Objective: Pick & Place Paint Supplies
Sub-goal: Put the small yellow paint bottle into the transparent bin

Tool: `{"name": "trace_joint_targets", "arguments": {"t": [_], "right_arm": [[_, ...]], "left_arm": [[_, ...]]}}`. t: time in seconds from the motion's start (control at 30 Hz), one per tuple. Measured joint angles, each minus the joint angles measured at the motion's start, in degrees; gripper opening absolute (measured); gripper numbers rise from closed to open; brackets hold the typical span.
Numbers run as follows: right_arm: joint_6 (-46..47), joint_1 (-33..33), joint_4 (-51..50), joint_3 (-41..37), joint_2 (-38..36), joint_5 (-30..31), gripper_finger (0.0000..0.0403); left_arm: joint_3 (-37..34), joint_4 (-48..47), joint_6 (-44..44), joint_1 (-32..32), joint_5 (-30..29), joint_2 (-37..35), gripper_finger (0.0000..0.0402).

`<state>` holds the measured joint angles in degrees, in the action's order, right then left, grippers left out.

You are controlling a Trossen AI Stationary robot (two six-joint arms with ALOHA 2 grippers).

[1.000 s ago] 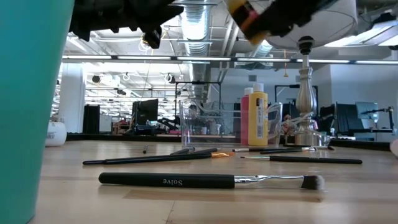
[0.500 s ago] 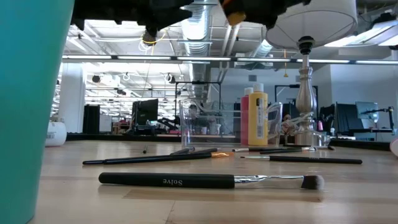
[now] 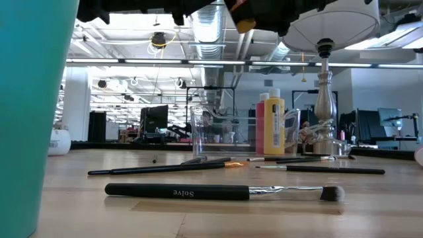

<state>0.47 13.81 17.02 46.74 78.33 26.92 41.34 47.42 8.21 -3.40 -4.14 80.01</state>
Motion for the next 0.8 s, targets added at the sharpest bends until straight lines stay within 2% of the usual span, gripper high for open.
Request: {"name": "trace_joint_targets", "arguments": {"t": [0.23, 0.8], "right_arm": [[0.02, -0.12, 1.05, -0.04, 1.52, 0.02, 0.0143], [0.02, -0.08, 2.28, 0.0, 1.57, 0.02, 0.0143]], "left_arm": [[-0.04, -0.48, -1.11, 0.88, 3.9, 0.33, 0.0164], [-0.04, -0.56, -1.16, 0.81, 4.02, 0.39, 0.0163]]}}
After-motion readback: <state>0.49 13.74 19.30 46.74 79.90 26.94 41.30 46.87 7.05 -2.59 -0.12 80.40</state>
